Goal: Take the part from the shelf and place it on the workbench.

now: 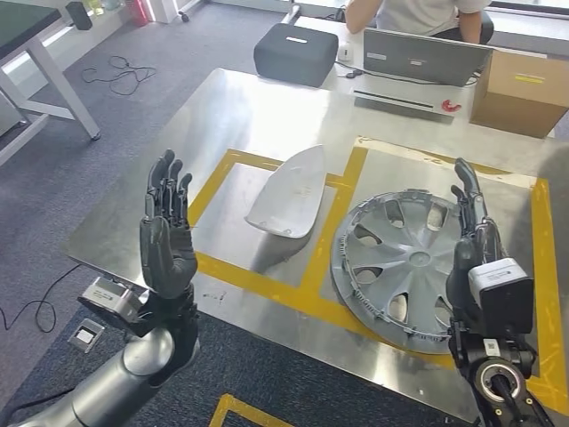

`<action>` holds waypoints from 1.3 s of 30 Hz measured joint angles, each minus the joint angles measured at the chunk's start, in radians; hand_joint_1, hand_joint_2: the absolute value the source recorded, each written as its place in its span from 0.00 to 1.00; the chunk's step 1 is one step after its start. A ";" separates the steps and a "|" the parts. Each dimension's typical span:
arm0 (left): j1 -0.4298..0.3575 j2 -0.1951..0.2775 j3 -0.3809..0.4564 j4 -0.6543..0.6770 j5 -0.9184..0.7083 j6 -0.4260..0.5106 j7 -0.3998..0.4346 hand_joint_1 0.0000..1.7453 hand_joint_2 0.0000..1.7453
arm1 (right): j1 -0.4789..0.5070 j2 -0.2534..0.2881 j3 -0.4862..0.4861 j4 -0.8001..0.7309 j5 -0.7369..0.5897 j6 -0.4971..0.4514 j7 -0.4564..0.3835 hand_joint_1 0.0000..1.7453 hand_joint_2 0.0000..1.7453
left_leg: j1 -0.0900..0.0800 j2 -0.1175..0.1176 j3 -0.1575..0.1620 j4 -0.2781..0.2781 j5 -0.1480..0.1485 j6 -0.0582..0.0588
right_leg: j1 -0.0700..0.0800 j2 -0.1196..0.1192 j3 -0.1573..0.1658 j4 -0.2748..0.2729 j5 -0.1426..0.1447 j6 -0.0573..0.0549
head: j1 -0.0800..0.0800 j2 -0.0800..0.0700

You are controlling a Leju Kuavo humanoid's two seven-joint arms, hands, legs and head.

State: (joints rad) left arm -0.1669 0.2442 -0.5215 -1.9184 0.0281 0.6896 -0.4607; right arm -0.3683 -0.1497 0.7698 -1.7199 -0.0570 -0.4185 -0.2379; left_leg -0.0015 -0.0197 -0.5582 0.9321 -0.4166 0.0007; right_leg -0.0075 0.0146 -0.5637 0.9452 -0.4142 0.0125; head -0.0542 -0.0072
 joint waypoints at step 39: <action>0.062 0.001 -0.001 -0.001 -0.081 0.005 0.056 0.00 0.00 | 0.154 -0.022 -0.028 -0.142 -0.134 0.042 -0.116 0.00 0.00 | 0.000 -0.002 0.001 0.002 -0.004 0.018 | -0.001 -0.002 0.005 -0.005 0.000 0.013 | -0.002 0.000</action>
State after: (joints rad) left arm -0.1051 0.2452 -0.5226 -1.9198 -0.0528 0.6943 -0.4051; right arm -0.2140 -0.1712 0.7422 -1.8622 -0.1915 -0.3765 -0.3542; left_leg -0.0010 -0.0213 -0.5570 0.9339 -0.4210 0.0188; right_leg -0.0084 0.0124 -0.5589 0.9403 -0.4143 0.0254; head -0.0565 -0.0072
